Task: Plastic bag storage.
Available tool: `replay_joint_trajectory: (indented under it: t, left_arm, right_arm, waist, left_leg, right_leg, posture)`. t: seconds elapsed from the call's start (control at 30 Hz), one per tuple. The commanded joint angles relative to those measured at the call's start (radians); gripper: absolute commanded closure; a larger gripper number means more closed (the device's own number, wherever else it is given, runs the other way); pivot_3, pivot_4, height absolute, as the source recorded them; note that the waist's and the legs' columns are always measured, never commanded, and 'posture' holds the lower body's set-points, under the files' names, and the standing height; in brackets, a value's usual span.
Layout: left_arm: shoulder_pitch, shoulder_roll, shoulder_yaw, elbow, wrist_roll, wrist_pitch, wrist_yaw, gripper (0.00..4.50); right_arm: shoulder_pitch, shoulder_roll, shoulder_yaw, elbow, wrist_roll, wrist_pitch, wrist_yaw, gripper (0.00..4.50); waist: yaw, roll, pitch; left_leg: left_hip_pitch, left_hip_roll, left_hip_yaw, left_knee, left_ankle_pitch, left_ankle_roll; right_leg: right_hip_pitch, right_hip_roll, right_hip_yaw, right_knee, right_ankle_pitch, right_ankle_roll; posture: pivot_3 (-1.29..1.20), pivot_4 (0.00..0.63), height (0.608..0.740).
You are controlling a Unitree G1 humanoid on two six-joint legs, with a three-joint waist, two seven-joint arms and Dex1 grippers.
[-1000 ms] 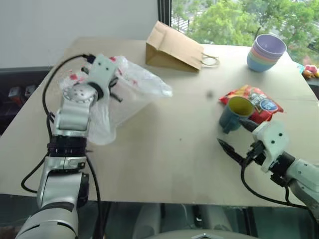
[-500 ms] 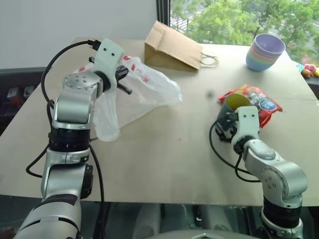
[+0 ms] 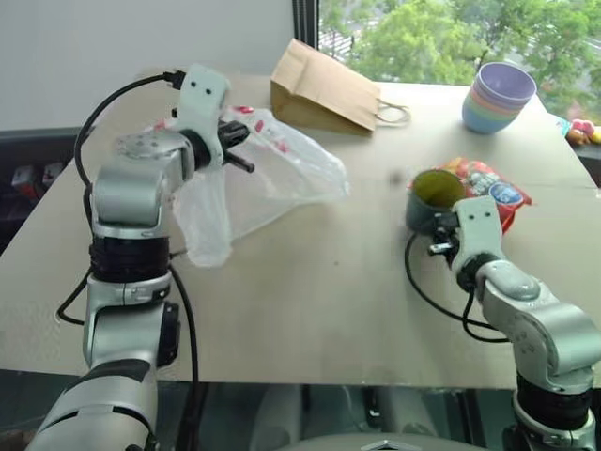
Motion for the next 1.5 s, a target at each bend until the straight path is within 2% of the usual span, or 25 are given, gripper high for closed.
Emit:
replay_joint_trajectory:
  t: [0.03,0.23,0.33,0.43,0.53,0.67,0.73,0.8,0.83,0.9,0.93,0.97,1.0,1.03,1.07,1.1,1.13,1.23,1.33,1.43,1.5]
  left_arm:
    - [-0.059,-0.005,0.043,-0.013,-0.047,0.055,0.006,4.50]
    - [-0.130,-0.037,0.049,0.019,-0.085,0.099,0.040,4.50]
    - [-0.137,-0.046,0.037,0.003,-0.114,0.115,0.030,4.50]
    - [-0.138,-0.059,0.037,-0.028,-0.145,0.149,0.029,4.50]
    - [-0.121,-0.060,0.050,-0.085,-0.213,0.216,0.000,4.50]
    - [-0.066,-0.022,0.076,-0.176,-0.326,0.338,-0.061,4.50]
    - [-0.058,-0.019,0.108,-0.211,-0.385,0.412,-0.076,4.50]
    - [-0.048,-0.016,0.121,-0.247,-0.429,0.472,-0.082,4.50]
    - [-0.038,-0.013,0.117,-0.263,-0.434,0.479,-0.075,4.50]
    - [-0.027,-0.028,0.132,-0.285,-0.441,0.500,-0.048,4.50]
    - [-0.025,-0.035,0.140,-0.290,-0.444,0.508,-0.038,4.50]
    - [-0.024,-0.045,0.151,-0.296,-0.447,0.518,-0.027,4.50]
    - [-0.023,-0.050,0.159,-0.298,-0.447,0.523,-0.018,4.50]
    - [-0.019,-0.053,0.163,-0.300,-0.442,0.521,-0.006,4.50]
    - [-0.010,-0.060,0.168,-0.297,-0.431,0.507,0.011,4.50]
    - [0.002,-0.058,0.163,-0.292,-0.413,0.479,0.027,4.50]
    - [0.013,-0.057,0.157,-0.287,-0.398,0.452,0.040,4.50]
    - [0.020,-0.073,0.164,-0.267,-0.380,0.420,0.082,4.50]
    - [0.038,-0.057,0.119,-0.251,-0.344,0.324,0.093,4.50]
    - [0.054,-0.073,0.080,-0.246,-0.321,0.253,0.112,4.50]
    - [0.062,-0.098,0.073,-0.246,-0.324,0.224,0.119,4.50]
  right_arm:
    - [-0.023,-0.036,0.002,-0.103,0.106,0.030,0.128,4.08]
    - [-0.072,-0.109,-0.009,-0.132,0.309,0.098,0.338,4.08]
    - [-0.152,-0.108,0.080,-0.049,0.294,0.073,0.337,4.08]
    - [-0.273,-0.025,0.185,0.122,0.214,0.020,0.273,4.08]
    - [-0.371,0.065,0.233,0.336,0.112,-0.085,0.209,4.08]
    - [-0.488,0.138,0.300,0.605,0.023,-0.236,0.224,4.08]
    - [-0.599,0.225,0.316,0.830,-0.030,-0.359,0.227,4.08]
    - [-0.714,0.313,0.319,1.065,-0.123,-0.576,0.156,4.08]
    - [-0.769,0.351,0.296,1.174,-0.103,-0.640,0.224,4.08]
    - [-0.848,0.393,0.284,1.375,-0.144,-0.821,0.252,3.06]
    - [-0.870,0.402,0.283,1.437,-0.161,-0.873,0.264,2.72]
    - [-0.880,0.408,0.286,1.469,-0.178,-0.916,0.275,2.36]
    - [-0.885,0.409,0.299,1.482,-0.203,-0.947,0.283,1.81]
    - [-0.882,0.405,0.320,1.484,-0.241,-0.978,0.272,1.36]
    - [-0.854,0.388,0.333,1.448,-0.218,-0.968,0.386,0.88]
    - [-0.816,0.373,0.330,1.398,-0.206,-0.957,0.424,0.60]
    - [-0.776,0.355,0.331,1.334,-0.199,-0.942,0.455,0.08]
    - [-0.656,0.291,0.335,1.108,-0.221,-0.882,0.451,0.03]
    - [-0.493,0.130,0.322,0.722,-0.177,-0.775,0.549,0.03]
    - [-0.374,-0.018,0.198,0.385,-0.048,-0.653,0.607,0.03]
    - [-0.315,-0.105,0.145,0.226,-0.022,-0.592,0.605,0.03]
  waist:
    - [-0.002,0.000,0.000]
    - [-0.001,0.000,0.000]
    - [-0.002,0.000,0.000]
    - [-0.008,0.000,0.000]
    - [-0.019,0.000,0.000]
    - [-0.023,0.000,0.000]
    - [-0.034,-0.001,0.001]
    - [-0.048,0.000,0.002]
    - [-0.054,0.000,0.002]
    - [-0.056,0.000,0.002]
    - [-0.053,0.000,0.002]
    - [-0.051,0.000,0.002]
    - [-0.049,0.000,0.002]
    - [-0.047,0.000,0.002]
    - [-0.047,0.000,0.002]
    - [-0.045,0.000,0.002]
    - [-0.044,0.000,0.002]
    - [-0.044,0.000,0.002]
    - [-0.032,0.001,0.002]
    - [-0.019,0.001,0.002]
    - [-0.015,0.000,0.002]
  left_leg:
    - [0.000,0.000,0.000,0.000,0.000,0.000]
    - [0.000,0.000,0.000,0.000,0.000,0.000]
    - [0.000,0.000,0.000,0.000,0.000,0.000]
    - [0.001,0.000,0.001,0.000,0.000,0.000]
    - [0.001,0.000,0.000,0.000,0.000,0.000]
    - [-0.001,-0.001,0.001,0.000,0.000,0.000]
    - [-0.002,-0.001,0.001,0.000,0.000,0.000]
    - [-0.001,-0.001,0.000,-0.001,0.000,-0.001]
    - [0.000,-0.001,0.000,-0.001,0.000,-0.001]
    - [0.001,0.000,-0.001,-0.002,0.000,-0.001]
    - [0.002,0.000,-0.001,-0.003,0.000,-0.001]
    - [0.002,-0.001,-0.001,-0.004,0.000,-0.001]
    - [0.001,-0.001,-0.002,-0.004,0.001,-0.001]
    - [0.000,-0.001,-0.003,-0.004,0.001,-0.001]
    - [0.000,-0.002,-0.003,-0.004,0.001,-0.002]
    - [0.000,-0.002,-0.003,-0.004,0.001,-0.002]
    - [-0.001,-0.003,-0.003,-0.004,0.001,-0.002]
    - [-0.001,-0.004,-0.004,-0.005,0.001,-0.003]
    - [-0.001,-0.005,-0.006,-0.005,0.002,-0.004]
    - [-0.001,-0.007,-0.006,-0.005,0.001,-0.002]
    - [-0.001,-0.009,-0.006,-0.004,0.001,-0.002]
  right_leg:
    - [0.000,0.000,0.000,0.000,0.000,0.000]
    - [0.000,0.000,0.000,0.000,0.000,0.000]
    - [0.000,0.000,0.000,0.000,0.000,0.000]
    - [0.000,0.000,0.001,0.002,0.000,0.000]
    - [-0.002,0.000,0.001,0.004,0.000,0.000]
    - [-0.005,-0.001,0.003,0.006,0.000,0.000]
    - [-0.005,-0.001,0.002,0.007,0.000,0.000]
    - [-0.008,0.000,0.006,0.008,0.001,0.000]
    - [-0.008,0.000,0.006,0.010,0.000,-0.001]
    - [-0.008,0.000,0.006,0.011,0.000,-0.001]
    - [-0.008,0.000,0.006,0.011,0.000,-0.001]
    - [-0.008,0.000,0.006,0.011,0.000,-0.001]
    - [-0.008,-0.001,0.005,0.010,0.001,-0.001]
    - [-0.008,-0.002,0.004,0.010,0.001,-0.001]
    - [-0.008,-0.004,0.004,0.011,0.001,-0.001]
    - [-0.008,-0.006,0.004,0.011,0.001,-0.001]
    - [-0.008,-0.007,0.003,0.011,0.001,0.000]
    - [-0.008,-0.009,0.002,0.012,0.001,0.000]
    - [-0.009,-0.009,0.000,0.011,0.001,-0.001]
    - [-0.008,-0.010,0.000,0.010,0.001,0.000]
    - [-0.008,-0.010,0.000,0.011,0.000,0.000]
  posture:
    - [0.00,0.150,0.740]
    - [0.00,0.150,0.740]
    - [0.00,0.150,0.740]
    - [0.00,0.150,0.740]
    - [0.00,0.150,0.740]
    - [0.00,0.150,0.740]
    - [0.00,0.150,0.740]
    - [0.00,0.150,0.740]
    - [0.00,0.150,0.740]
    - [0.00,0.150,0.740]
    - [0.00,0.150,0.740]
    - [0.00,0.150,0.740]
    - [0.00,0.150,0.740]
    - [0.00,0.150,0.740]
    - [0.00,0.150,0.740]
    - [0.00,0.150,0.740]
    - [0.00,0.150,0.740]
    - [0.00,0.150,0.740]
    - [0.00,0.150,0.740]
    - [0.00,0.150,0.740]
    - [0.00,0.150,0.740]
